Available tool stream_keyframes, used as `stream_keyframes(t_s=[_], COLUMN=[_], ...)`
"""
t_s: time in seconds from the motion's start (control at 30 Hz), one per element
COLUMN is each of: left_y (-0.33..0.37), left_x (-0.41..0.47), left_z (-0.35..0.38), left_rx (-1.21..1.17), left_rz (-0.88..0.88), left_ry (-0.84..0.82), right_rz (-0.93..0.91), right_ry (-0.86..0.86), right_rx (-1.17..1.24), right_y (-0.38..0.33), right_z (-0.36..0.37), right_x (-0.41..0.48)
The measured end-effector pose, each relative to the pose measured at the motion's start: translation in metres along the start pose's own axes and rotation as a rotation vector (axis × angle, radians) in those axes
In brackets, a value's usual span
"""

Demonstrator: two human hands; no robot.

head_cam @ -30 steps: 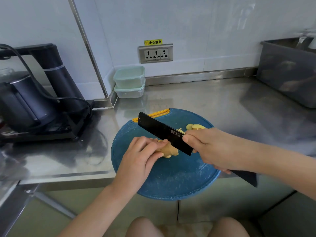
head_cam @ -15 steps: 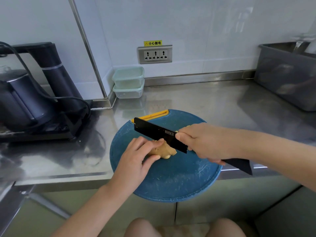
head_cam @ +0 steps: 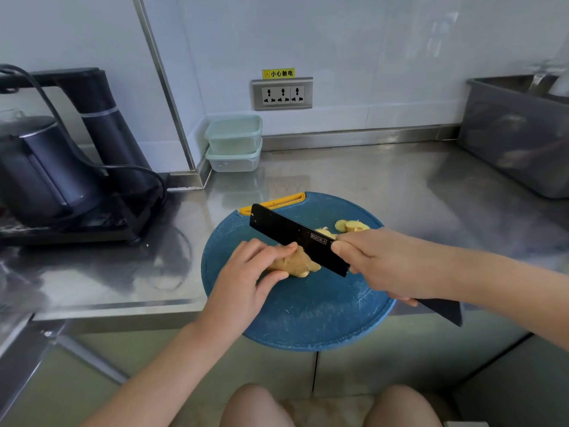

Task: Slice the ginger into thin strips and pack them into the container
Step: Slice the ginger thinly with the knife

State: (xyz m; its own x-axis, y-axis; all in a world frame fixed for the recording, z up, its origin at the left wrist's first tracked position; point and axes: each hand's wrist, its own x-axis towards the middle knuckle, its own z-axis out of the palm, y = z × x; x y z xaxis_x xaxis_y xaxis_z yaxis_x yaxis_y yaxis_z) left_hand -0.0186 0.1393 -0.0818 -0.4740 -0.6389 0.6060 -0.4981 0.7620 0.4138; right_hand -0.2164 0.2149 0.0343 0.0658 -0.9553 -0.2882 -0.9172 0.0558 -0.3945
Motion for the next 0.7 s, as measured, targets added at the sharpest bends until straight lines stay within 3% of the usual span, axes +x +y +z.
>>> stream_keyframes(t_s=[0.33, 0.47, 0.7], left_y=[-0.003, -0.002, -0.001], left_x=[0.001, 0.001, 0.001], left_z=[0.005, 0.005, 0.003], left_rx=[-0.015, -0.024, -0.042], left_rz=[-0.014, -0.010, -0.042], left_ry=[0.018, 0.031, 0.012], right_rz=[0.053, 0.010, -0.038], right_ry=[0.041, 0.005, 0.028], right_rx=[-0.034, -0.168, -0.159], right_y=[-0.015, -0.021, -0.019], right_z=[-0.007, -0.007, 0.002], right_x=[0.022, 0.029, 0.032])
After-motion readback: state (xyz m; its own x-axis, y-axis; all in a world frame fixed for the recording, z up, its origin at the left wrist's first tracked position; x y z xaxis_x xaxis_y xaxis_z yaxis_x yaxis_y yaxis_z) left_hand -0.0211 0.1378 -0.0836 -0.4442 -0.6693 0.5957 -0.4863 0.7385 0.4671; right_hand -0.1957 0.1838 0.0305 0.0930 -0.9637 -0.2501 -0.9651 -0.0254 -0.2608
